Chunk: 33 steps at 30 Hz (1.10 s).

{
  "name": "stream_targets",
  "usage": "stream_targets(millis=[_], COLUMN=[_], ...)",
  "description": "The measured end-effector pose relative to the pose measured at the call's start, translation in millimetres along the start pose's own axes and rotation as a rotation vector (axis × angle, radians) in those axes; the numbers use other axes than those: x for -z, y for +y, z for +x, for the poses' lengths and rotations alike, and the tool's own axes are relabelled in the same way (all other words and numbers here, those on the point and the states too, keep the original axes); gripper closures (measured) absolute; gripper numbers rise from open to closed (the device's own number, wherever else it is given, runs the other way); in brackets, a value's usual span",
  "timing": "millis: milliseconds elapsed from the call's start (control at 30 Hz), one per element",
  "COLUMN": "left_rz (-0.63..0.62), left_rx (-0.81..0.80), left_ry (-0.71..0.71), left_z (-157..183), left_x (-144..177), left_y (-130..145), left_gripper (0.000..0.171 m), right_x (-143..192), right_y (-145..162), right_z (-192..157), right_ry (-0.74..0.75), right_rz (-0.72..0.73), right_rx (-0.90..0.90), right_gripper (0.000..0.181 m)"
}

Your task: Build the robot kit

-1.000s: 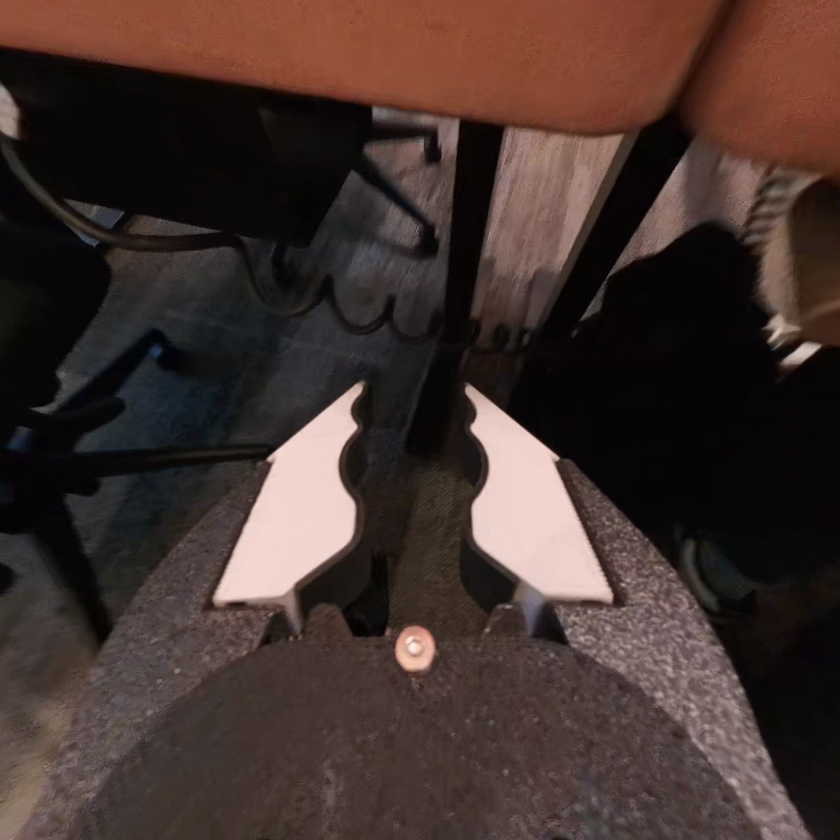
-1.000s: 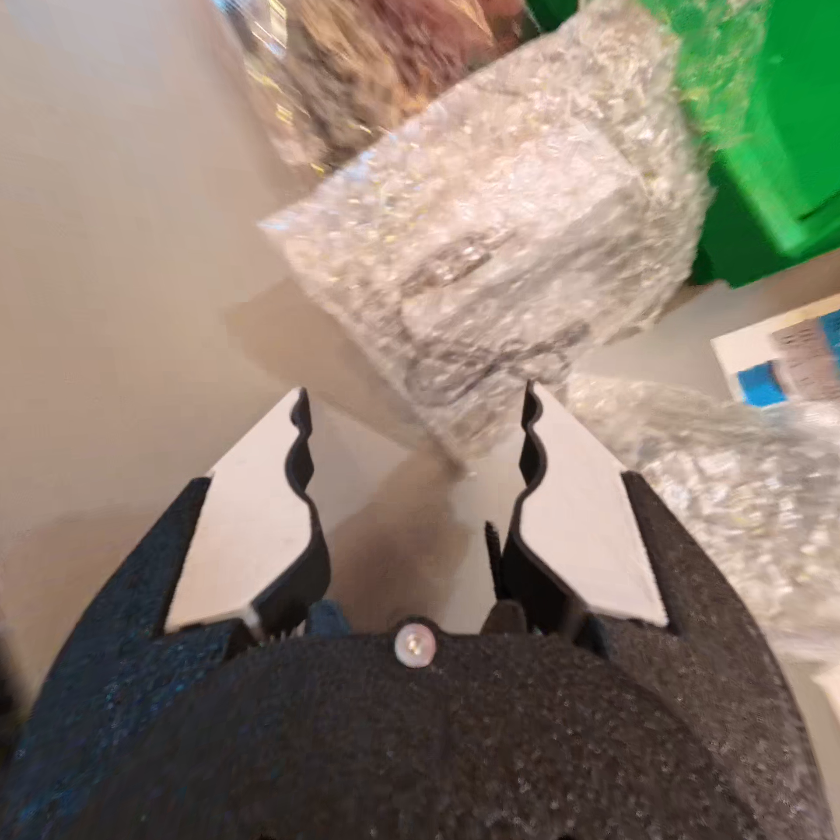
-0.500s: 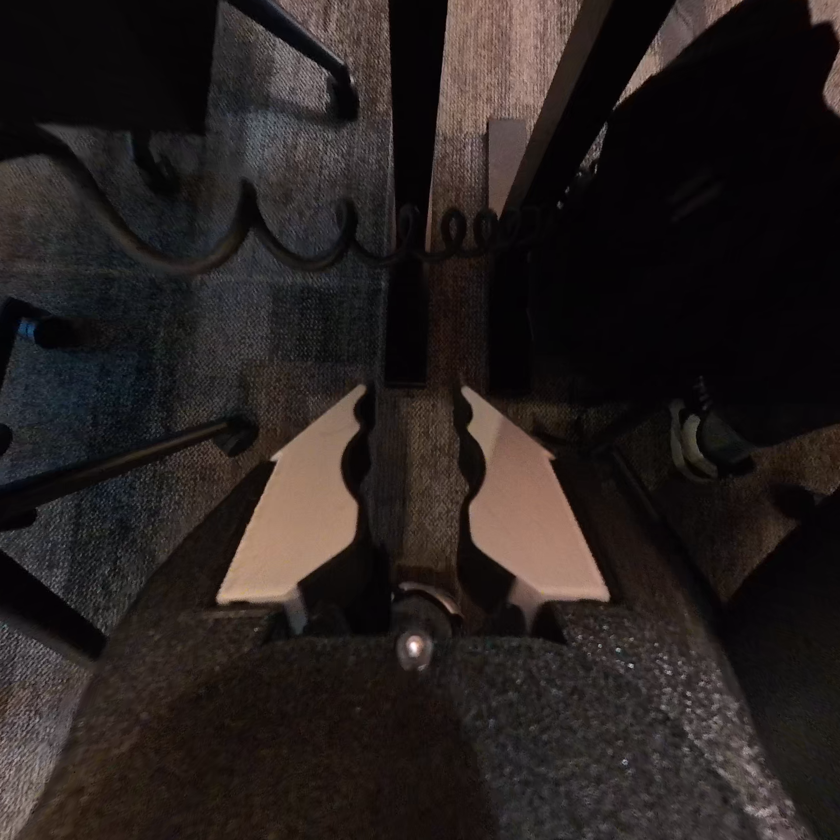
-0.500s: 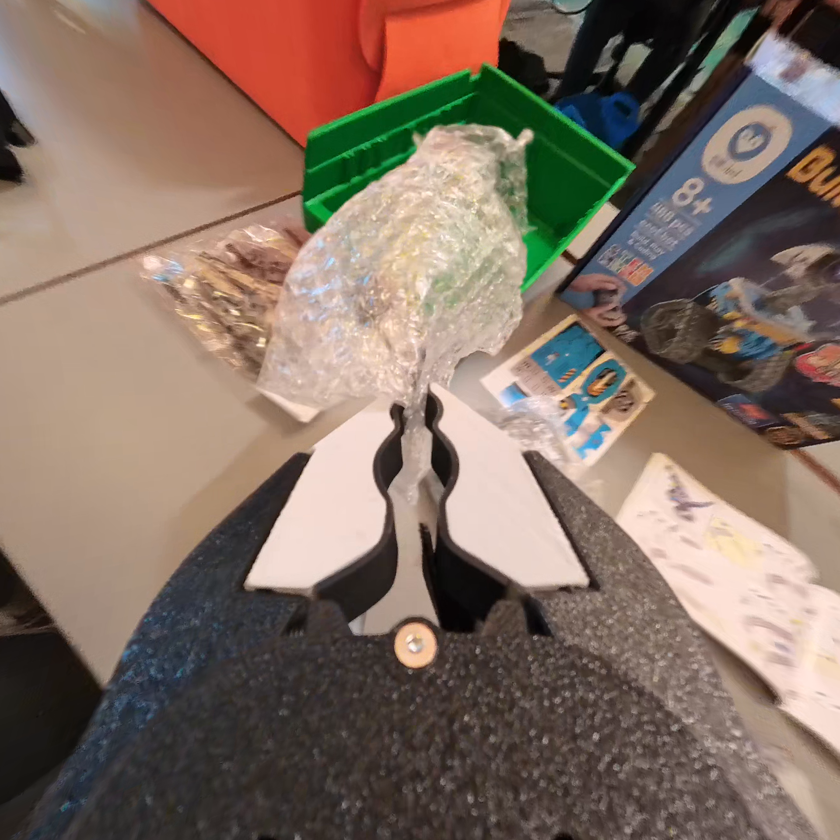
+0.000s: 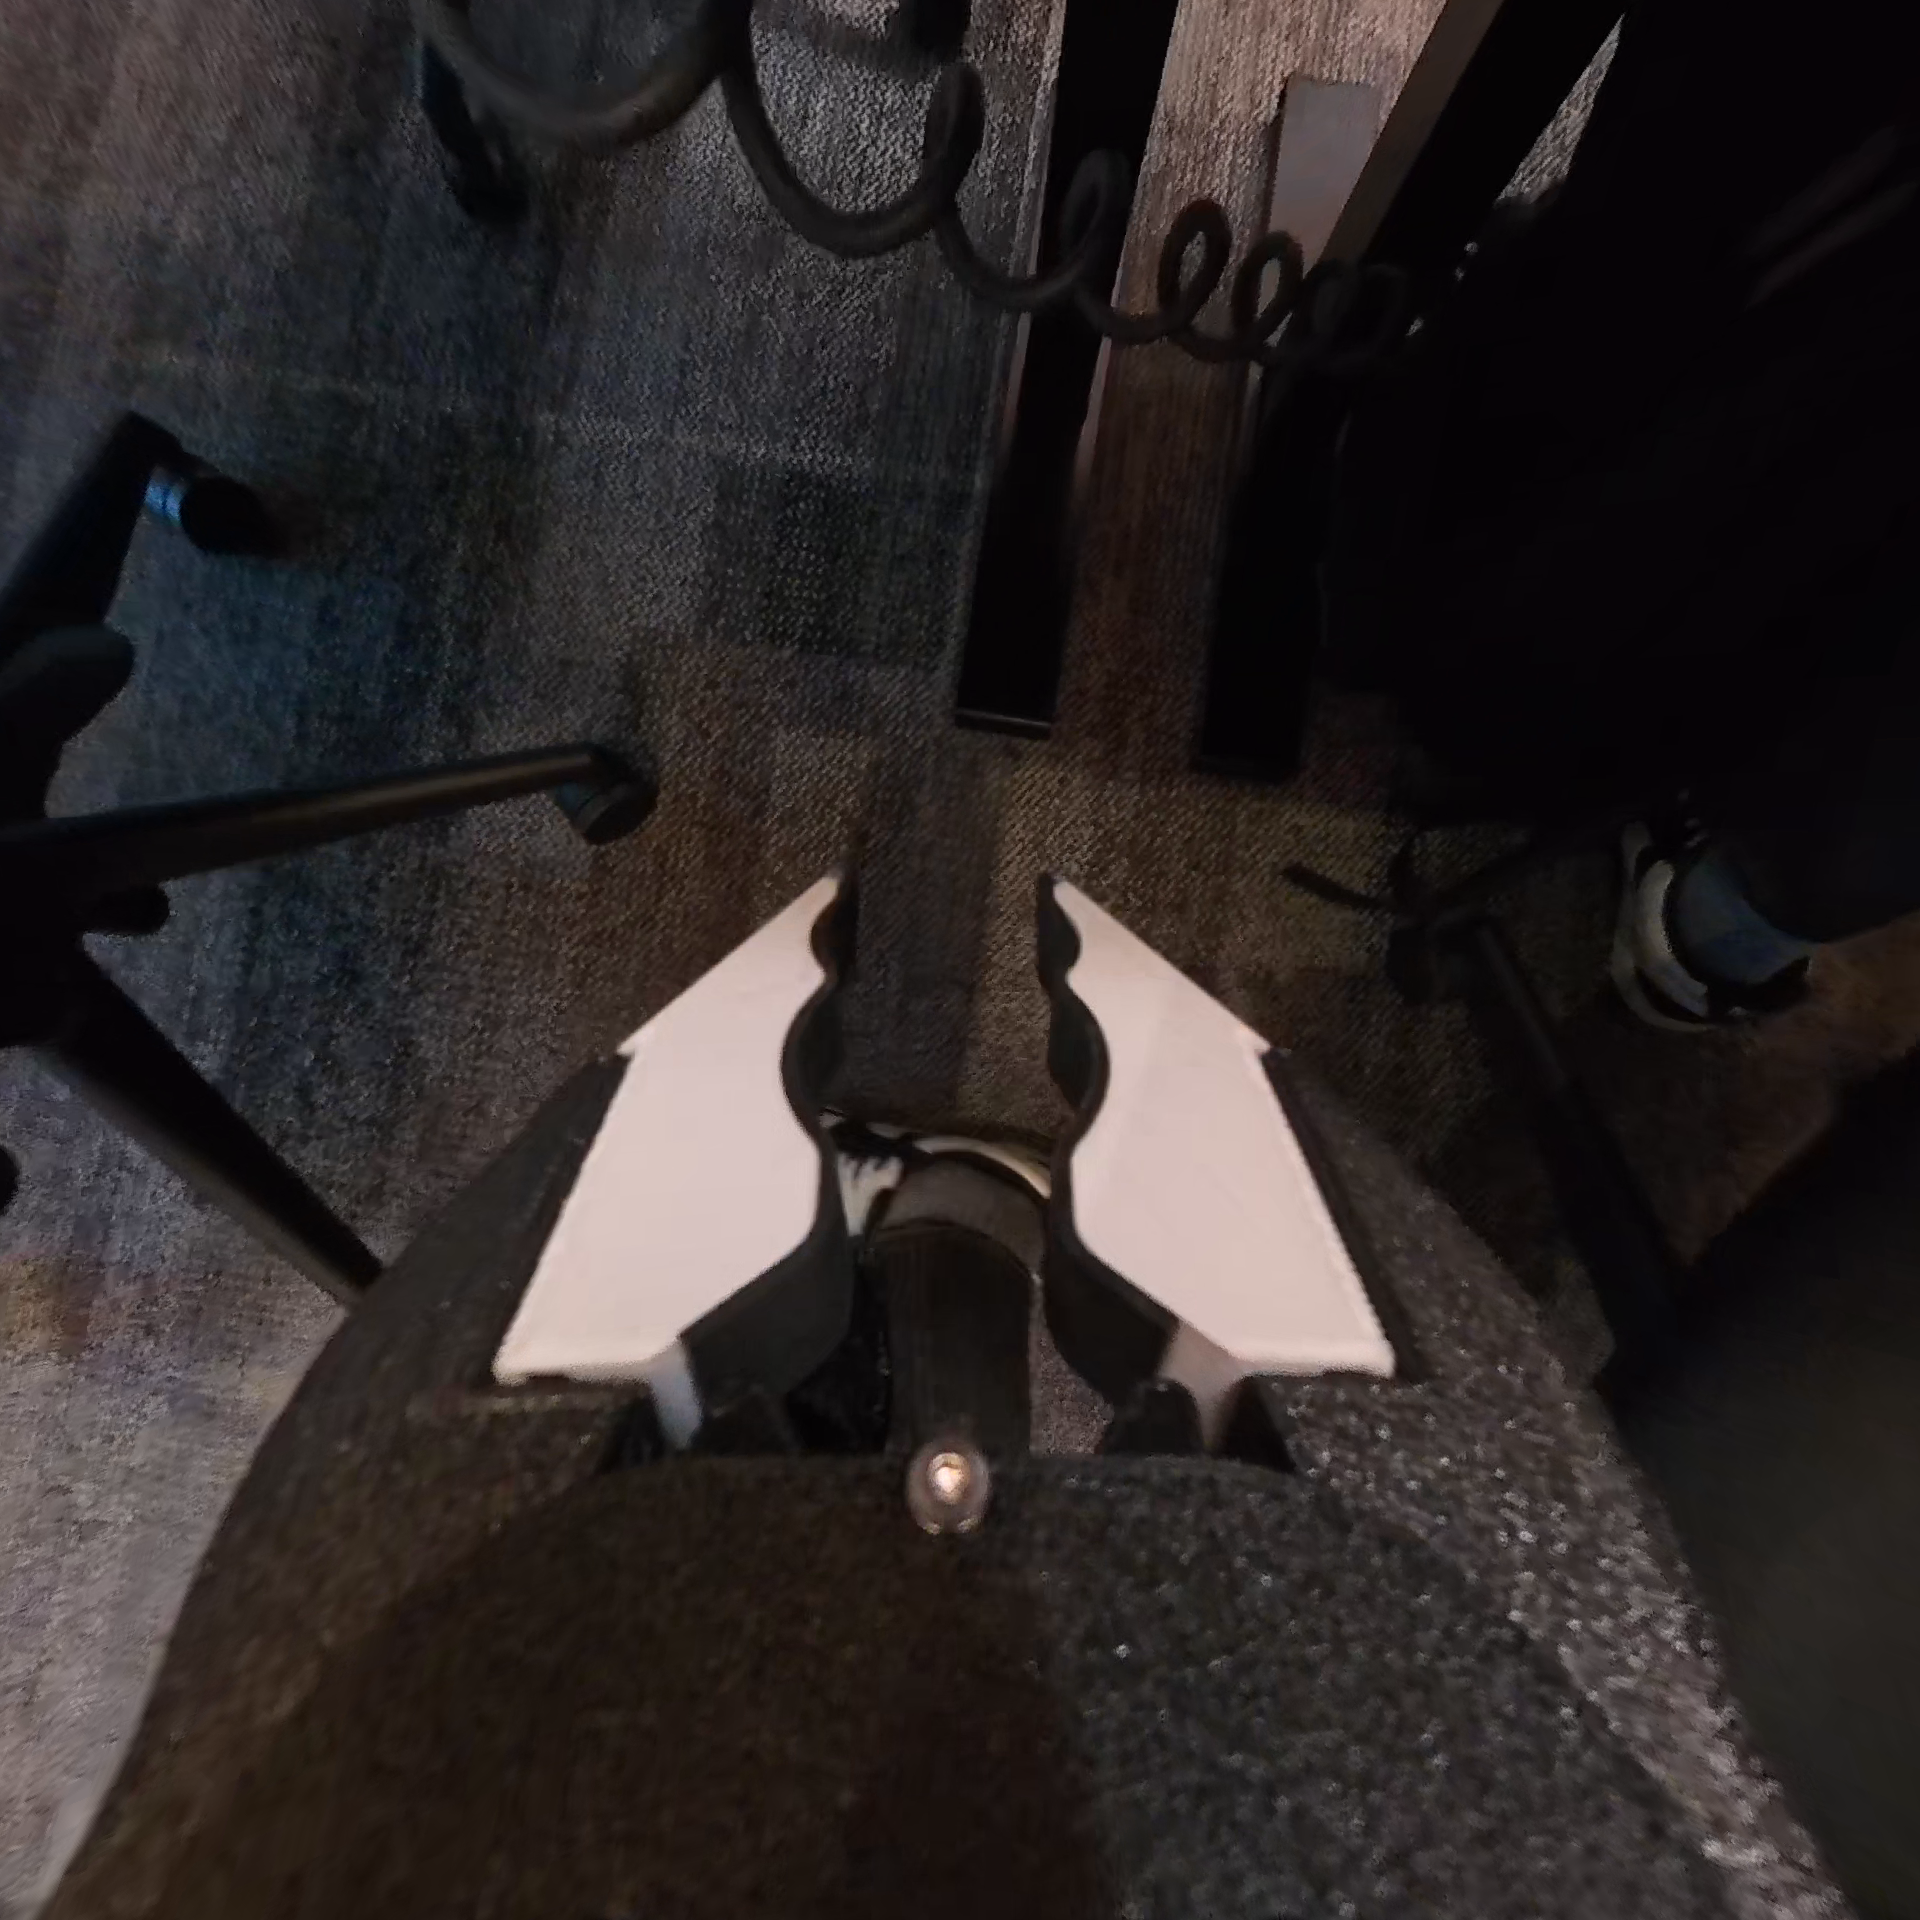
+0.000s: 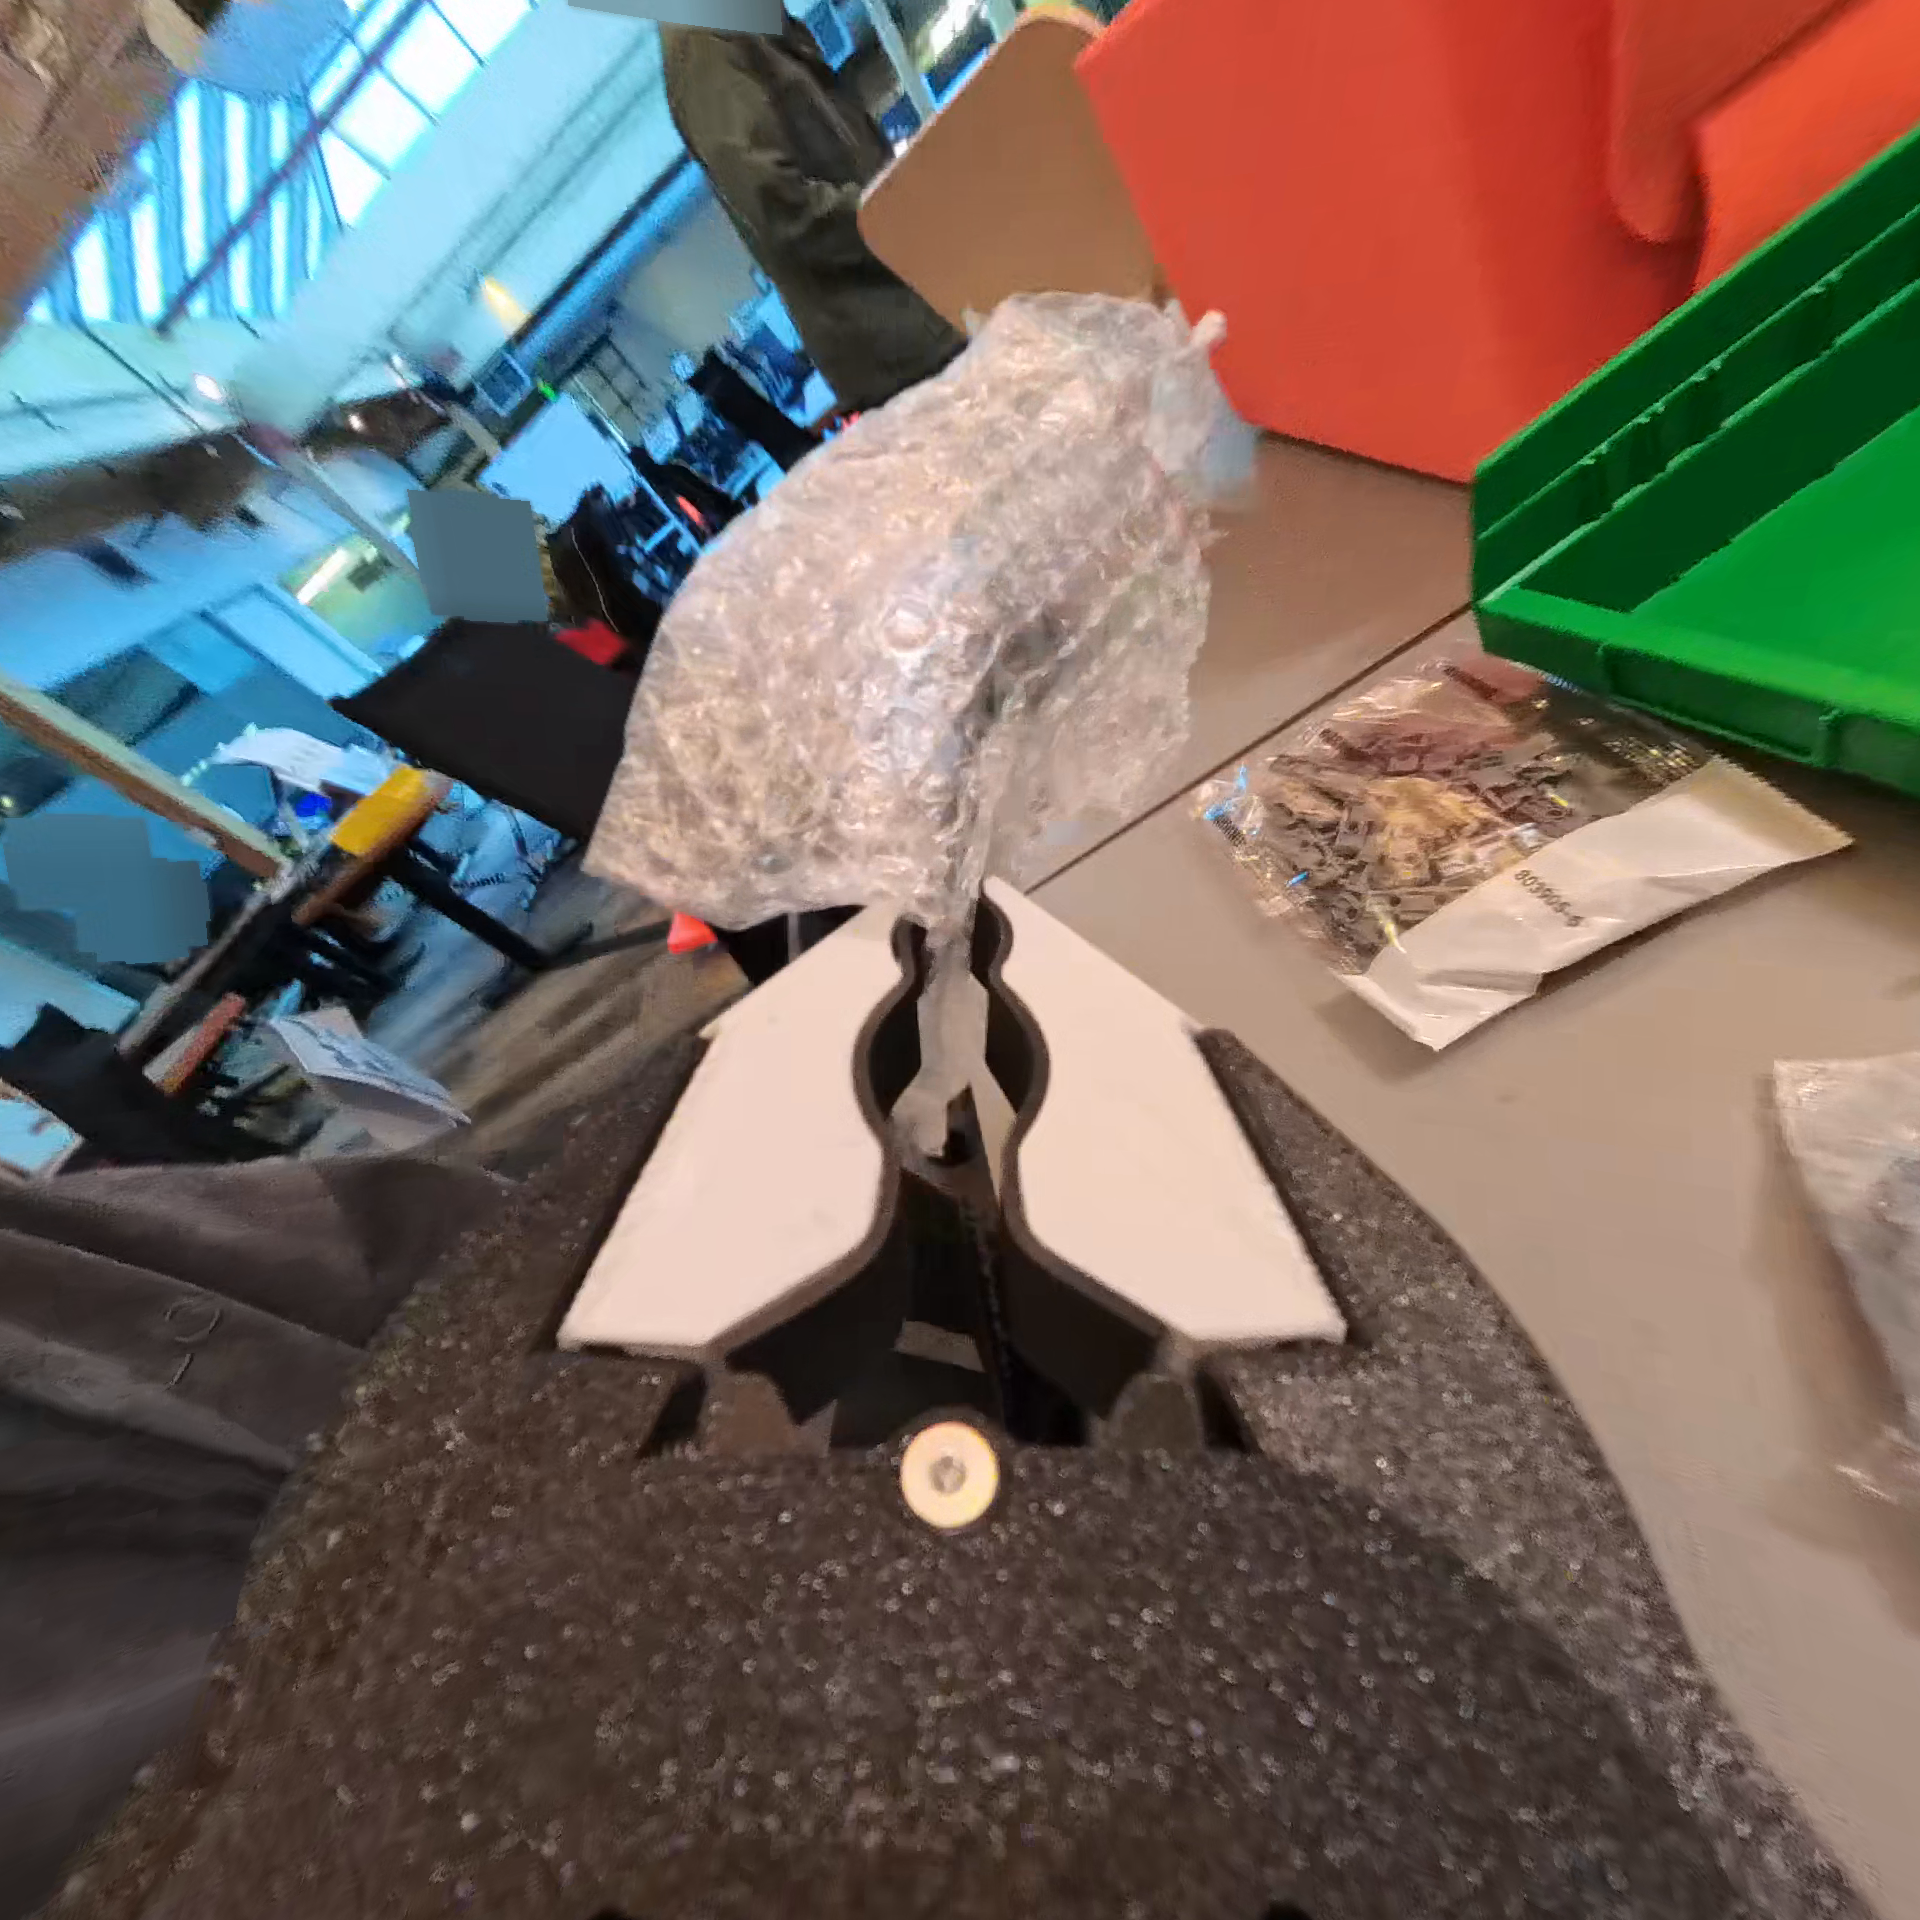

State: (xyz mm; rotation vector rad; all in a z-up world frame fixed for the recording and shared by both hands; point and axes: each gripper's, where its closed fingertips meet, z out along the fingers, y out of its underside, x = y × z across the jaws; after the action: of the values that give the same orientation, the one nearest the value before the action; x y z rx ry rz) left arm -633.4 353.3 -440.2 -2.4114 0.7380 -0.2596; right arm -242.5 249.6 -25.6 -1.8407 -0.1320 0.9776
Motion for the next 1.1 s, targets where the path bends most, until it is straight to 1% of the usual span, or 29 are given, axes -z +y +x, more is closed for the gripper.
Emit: stream_targets(millis=[67, 100, 133, 167, 200, 233, 267, 300, 333, 400, 433, 467, 500, 533, 600, 633, 667, 700, 733, 800, 867, 933, 1000, 1033, 1100], left_rz=[0.017, -0.001, -0.047, -0.102, -0.147, -0.183, -0.203, -0.213, -0.234, -0.304, -0.345, -0.39, -0.453, -0.55, -0.772, -0.882, -0.97, -1.012, -1.049, -1.188, -1.322, -1.392, -1.441, -1.439, -1.378], left_rx=[0.043, 0.057, 0.064, 0.067, 0.066, 0.062, 0.056, 0.045, 0.028, -0.019, -0.033, -0.039, -0.045, -0.064, -0.175, -0.268, -0.388, -0.516, -0.635, -0.827, -1.056, -1.296, -1.425, -1.469, -1.525], left_ry=[0.048, 0.074, 0.092, 0.098, 0.098, 0.103, 0.121, 0.144, 0.165, 0.214, 0.235, 0.262, 0.282, 0.312, 0.377, 0.394, 0.404, 0.394, 0.384, 0.386, 0.362, 0.305, 0.267, 0.266, 0.279], left_z=[7, 11, 13, 15, 16, 18, 21, 26, 30, 42, 48, 55, 62, 71, 84, 84, 80, 73, 65, 44, 15, -12, -24, -22, -7], left_x=[0, -6, -16, -28, -42, -57, -74, -94, -114, -150, -164, -175, -183, -186, -180, -173, -167, -167, -167, -155, -142, -139, -135, -134, -137], left_y=[3, 8, 13, 15, 13, 7, -1, -10, -16, -15, -10, -3, 7, 21, 56, 72, 82, 87, 92, 106, 116, 115, 109, 104, 92], left_gripper=[0.138, 0.138, 0.138, 0.138, 0.138, 0.138, 0.138, 0.138, 0.138, 0.138, 0.138, 0.137, 0.138, 0.138, 0.137, 0.137, 0.138, 0.137, 0.138, 0.138, 0.138, 0.138, 0.138, 0.138, 0.138], right_x=[3, 3, 3, 2, 1, 2, 0, -7, -14, -25, -25, -27, -31, -36, -52, -60, -65, -68, -71, -79, -102, -141, -184, -207, -253], right_y=[-2, -3, -4, -3, -1, 4, 11, 24, 39, 61, 69, 74, 78, 82, 85, 81, 73, 62, 50, 24, 5, -5, -3, -1, 2], right_z=[9, 18, 32, 50, 71, 94, 115, 130, 143, 166, 174, 177, 176, 170, 151, 140, 131, 124, 117, 101, 76, 47, 29, 23, 17], right_ry=[0.039, 0.087, 0.175, 0.298, 0.442, 0.597, 0.722, 0.785, 0.826, 0.905, 0.956, 0.99, 0.993, 0.965, 0.865, 0.815, 0.794, 0.795, 0.814, 0.855, 0.823, 0.723, 0.631, 0.597, 0.527], right_rz=[0.011, 0.003, -0.011, -0.043, -0.102, -0.189, -0.283, -0.379, -0.464, -0.587, -0.653, -0.699, -0.723, -0.734, -0.688, -0.651, -0.611, -0.574, -0.541, -0.457, -0.328, -0.2, -0.137, -0.126, -0.13], right_rx=[0.012, 0.027, 0.061, 0.13, 0.227, 0.322, 0.396, 0.418, 0.398, 0.389, 0.403, 0.42, 0.423, 0.396, 0.294, 0.252, 0.235, 0.247, 0.28, 0.35, 0.386, 0.41, 0.42, 0.43, 0.447], right_gripper=[0.178, 0.178, 0.178, 0.178, 0.178, 0.178, 0.178, 0.178, 0.178, 0.177, 0.167, 0.149, 0.133, 0.123, 0.109, 0.105, 0.102, 0.1, 0.1, 0.1, 0.104, 0.11, 0.111, 0.111, 0.113])
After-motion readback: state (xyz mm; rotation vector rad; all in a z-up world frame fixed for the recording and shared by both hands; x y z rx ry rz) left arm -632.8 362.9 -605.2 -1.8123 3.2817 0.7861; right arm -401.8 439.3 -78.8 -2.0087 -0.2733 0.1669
